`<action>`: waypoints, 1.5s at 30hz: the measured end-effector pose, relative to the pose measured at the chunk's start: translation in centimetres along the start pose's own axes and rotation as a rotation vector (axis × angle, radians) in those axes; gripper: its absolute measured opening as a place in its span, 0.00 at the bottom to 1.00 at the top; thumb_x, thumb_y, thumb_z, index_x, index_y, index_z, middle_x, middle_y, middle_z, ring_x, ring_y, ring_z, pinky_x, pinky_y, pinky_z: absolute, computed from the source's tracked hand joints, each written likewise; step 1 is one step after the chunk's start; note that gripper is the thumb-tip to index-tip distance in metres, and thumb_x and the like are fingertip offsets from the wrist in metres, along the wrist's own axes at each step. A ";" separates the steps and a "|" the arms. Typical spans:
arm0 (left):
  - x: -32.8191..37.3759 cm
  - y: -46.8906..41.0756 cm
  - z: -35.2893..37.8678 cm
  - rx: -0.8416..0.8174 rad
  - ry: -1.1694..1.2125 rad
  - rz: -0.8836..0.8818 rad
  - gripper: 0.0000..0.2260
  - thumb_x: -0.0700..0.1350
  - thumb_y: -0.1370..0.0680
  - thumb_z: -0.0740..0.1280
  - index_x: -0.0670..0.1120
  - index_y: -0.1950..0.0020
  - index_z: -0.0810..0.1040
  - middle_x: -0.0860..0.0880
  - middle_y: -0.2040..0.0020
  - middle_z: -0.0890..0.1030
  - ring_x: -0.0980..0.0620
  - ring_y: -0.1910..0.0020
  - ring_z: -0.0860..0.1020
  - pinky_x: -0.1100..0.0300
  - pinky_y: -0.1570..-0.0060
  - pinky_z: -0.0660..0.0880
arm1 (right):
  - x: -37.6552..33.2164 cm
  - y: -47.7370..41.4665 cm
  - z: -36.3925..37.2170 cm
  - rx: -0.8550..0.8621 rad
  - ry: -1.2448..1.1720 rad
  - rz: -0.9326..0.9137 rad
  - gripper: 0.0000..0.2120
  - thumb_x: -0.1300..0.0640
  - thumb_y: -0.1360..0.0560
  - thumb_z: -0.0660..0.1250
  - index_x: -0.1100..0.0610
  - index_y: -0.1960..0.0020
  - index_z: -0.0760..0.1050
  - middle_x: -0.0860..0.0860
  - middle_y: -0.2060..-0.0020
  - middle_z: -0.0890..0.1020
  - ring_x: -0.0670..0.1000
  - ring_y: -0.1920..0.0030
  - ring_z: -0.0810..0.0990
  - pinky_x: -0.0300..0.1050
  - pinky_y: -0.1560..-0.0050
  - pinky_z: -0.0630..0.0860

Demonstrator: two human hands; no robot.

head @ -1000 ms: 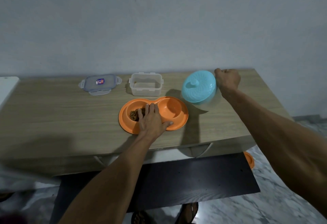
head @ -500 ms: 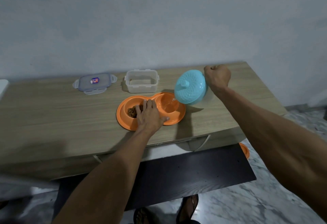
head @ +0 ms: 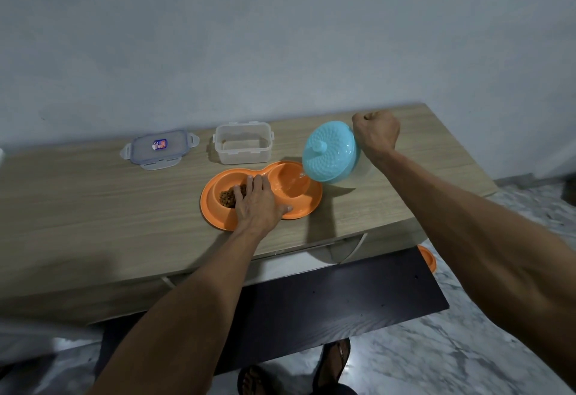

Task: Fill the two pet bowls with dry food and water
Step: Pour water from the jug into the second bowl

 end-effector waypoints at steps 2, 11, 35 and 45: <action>0.0 0.0 0.0 0.002 -0.004 -0.001 0.42 0.64 0.27 0.68 0.41 0.22 0.57 0.44 0.23 0.62 0.43 0.21 0.54 0.38 0.25 0.51 | -0.1 0.0 0.0 -0.008 0.008 -0.003 0.20 0.54 0.28 0.63 0.58 0.76 0.64 0.52 0.79 0.64 0.56 0.69 0.67 0.44 0.61 0.65; 0.0 -0.1 0.1 -0.008 -0.022 -0.005 0.43 0.65 0.26 0.67 0.41 0.22 0.56 0.44 0.23 0.61 0.42 0.21 0.54 0.38 0.26 0.51 | -0.1 0.1 -0.4 -0.007 0.003 0.003 0.20 0.55 0.27 0.63 0.59 0.75 0.64 0.51 0.79 0.62 0.48 0.76 0.61 0.43 0.63 0.64; 0.1 -0.1 0.1 -0.006 -0.046 -0.005 0.43 0.65 0.26 0.67 0.41 0.22 0.56 0.44 0.22 0.62 0.42 0.21 0.54 0.38 0.25 0.52 | -0.1 0.1 -0.5 -0.008 0.010 -0.010 0.20 0.55 0.27 0.62 0.59 0.76 0.65 0.52 0.79 0.64 0.51 0.74 0.64 0.44 0.61 0.64; -0.1 -0.2 0.2 -0.015 -0.036 -0.015 0.43 0.65 0.26 0.67 0.41 0.22 0.56 0.44 0.22 0.61 0.43 0.21 0.53 0.38 0.25 0.53 | -0.6 0.0 -0.6 -0.004 0.010 -0.034 0.20 0.56 0.28 0.62 0.58 0.76 0.63 0.52 0.80 0.64 0.49 0.76 0.62 0.44 0.62 0.63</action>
Point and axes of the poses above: each hand's wrist, its own y-axis away from the middle knuckle, its own z-axis out of the palm, x = y × z, the point moved 8 cm from there along -y, towards the middle knuckle
